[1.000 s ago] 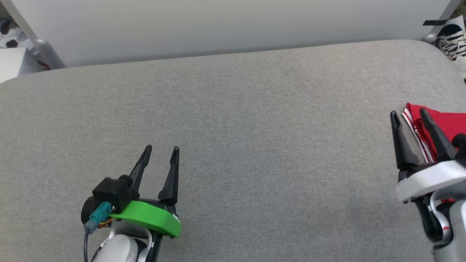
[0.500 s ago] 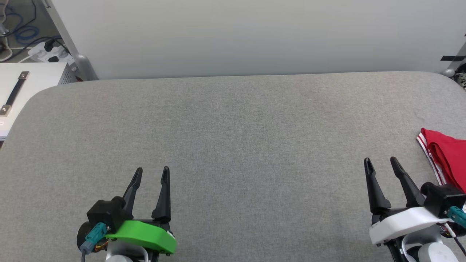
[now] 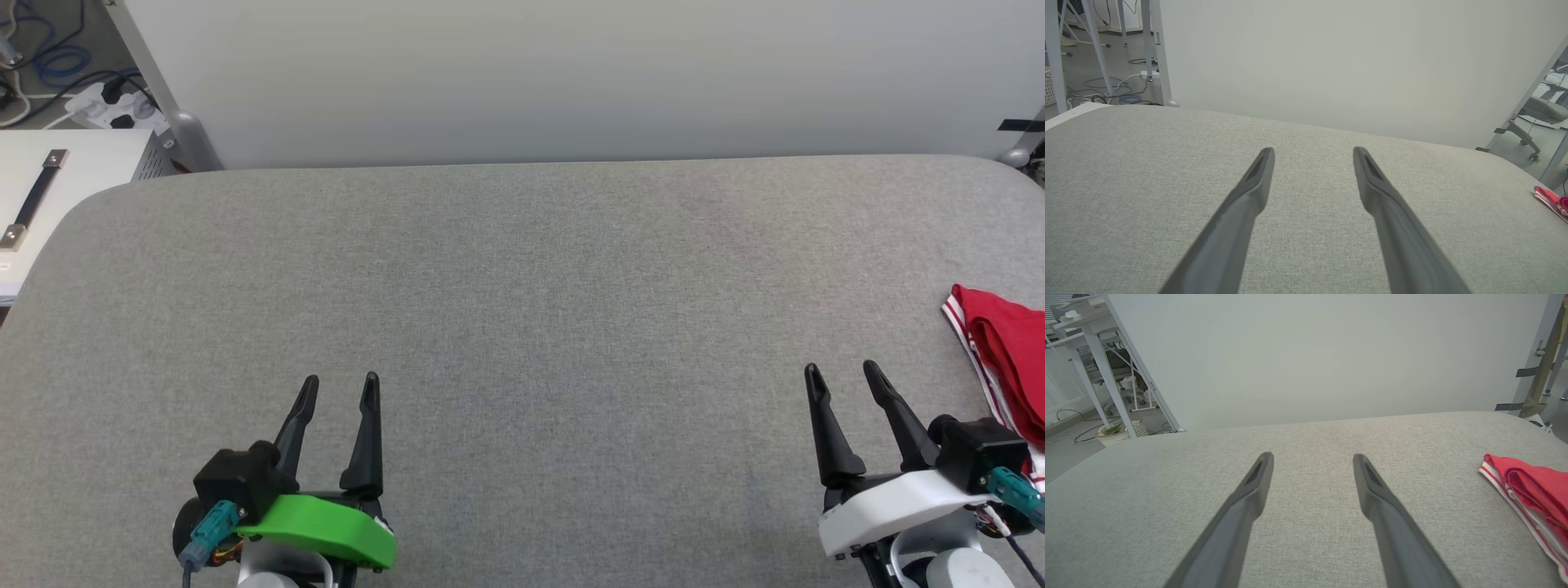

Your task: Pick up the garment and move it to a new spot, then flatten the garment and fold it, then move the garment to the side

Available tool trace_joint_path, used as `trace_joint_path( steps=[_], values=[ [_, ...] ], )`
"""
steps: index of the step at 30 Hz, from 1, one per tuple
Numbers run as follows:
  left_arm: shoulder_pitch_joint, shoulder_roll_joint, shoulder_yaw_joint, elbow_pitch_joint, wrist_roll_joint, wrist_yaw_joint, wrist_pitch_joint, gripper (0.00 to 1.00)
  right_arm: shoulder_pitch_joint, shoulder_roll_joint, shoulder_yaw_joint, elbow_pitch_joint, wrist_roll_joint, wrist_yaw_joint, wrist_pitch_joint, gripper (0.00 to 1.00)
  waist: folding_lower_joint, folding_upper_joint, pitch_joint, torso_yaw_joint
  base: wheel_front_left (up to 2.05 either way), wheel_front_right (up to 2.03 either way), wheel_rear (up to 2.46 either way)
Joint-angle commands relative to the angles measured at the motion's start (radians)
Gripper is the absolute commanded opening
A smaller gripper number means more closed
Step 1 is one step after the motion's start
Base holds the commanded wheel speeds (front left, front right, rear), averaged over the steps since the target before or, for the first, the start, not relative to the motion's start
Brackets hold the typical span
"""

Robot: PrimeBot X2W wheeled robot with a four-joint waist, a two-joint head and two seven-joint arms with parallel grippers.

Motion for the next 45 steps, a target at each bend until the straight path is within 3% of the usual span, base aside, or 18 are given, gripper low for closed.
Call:
trace_joint_path(
  steps=[1,4,5,45],
  values=[
    [0.010,-0.006,0.001,0.001,0.004,-0.006,-0.006,1.00,-0.006,-0.005,0.000,0.002,-0.004,-0.001,-0.005,1.00,0.0001,0.0000,0.003,0.000,0.00,0.00,0.00],
    [0.007,-0.008,-0.001,0.001,-0.007,-0.007,-0.006,1.00,-0.014,-0.007,0.002,0.001,-0.005,-0.001,-0.005,1.00,0.0001,0.0000,0.011,0.001,0.00,0.00,0.00],
    [0.000,-0.003,-0.003,0.002,-0.007,-0.001,0.000,0.00,-0.004,-0.006,0.000,0.001,0.000,0.000,0.000,0.00,0.0001,-0.0001,0.011,0.001,0.00,0.00,0.00],
    [0.003,-0.005,0.013,-0.043,0.079,0.037,0.078,0.00,0.006,0.029,-0.020,-0.036,-0.091,0.000,0.059,0.00,0.0001,0.0000,-0.002,0.000,0.00,0.00,0.00]
  ],
)
